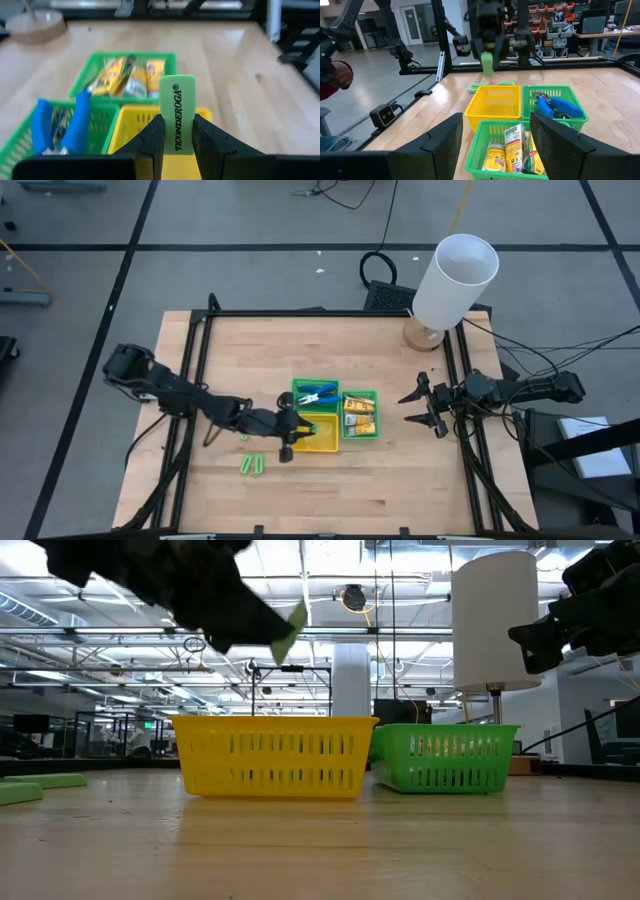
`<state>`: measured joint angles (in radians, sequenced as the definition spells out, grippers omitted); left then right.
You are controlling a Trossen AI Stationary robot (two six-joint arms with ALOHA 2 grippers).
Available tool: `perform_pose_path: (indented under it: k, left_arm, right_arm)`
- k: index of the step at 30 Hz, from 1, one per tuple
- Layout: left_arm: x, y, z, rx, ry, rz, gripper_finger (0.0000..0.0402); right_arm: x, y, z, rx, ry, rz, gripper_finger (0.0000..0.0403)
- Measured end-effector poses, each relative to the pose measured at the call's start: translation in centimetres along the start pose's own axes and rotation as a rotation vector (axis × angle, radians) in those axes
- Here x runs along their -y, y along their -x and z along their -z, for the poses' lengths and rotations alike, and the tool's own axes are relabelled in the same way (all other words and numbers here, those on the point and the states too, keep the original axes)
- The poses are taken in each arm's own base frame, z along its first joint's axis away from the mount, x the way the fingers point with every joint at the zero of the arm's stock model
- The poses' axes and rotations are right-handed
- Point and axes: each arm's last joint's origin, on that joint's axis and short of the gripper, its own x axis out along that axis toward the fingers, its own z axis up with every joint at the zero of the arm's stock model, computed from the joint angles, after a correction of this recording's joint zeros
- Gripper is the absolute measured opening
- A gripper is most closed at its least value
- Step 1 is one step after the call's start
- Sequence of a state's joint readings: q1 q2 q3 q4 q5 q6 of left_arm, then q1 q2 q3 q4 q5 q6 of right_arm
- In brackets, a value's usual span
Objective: Pick & Place School Supplies
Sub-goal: Put the green eraser into the yellow bin
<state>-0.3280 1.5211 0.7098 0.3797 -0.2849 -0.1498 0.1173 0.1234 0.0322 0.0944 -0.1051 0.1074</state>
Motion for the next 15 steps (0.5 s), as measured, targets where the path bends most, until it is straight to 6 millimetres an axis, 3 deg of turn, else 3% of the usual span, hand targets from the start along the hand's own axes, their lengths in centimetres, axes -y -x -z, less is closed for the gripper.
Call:
perform_pose_path:
  k: [15]
  left_arm:
    - [-1.4,-3.8,3.9,-0.14,0.095,0.026,0.0087]
  right_arm:
    - [0.0,0.0,0.0,-0.001,0.0,0.0,0.0226]
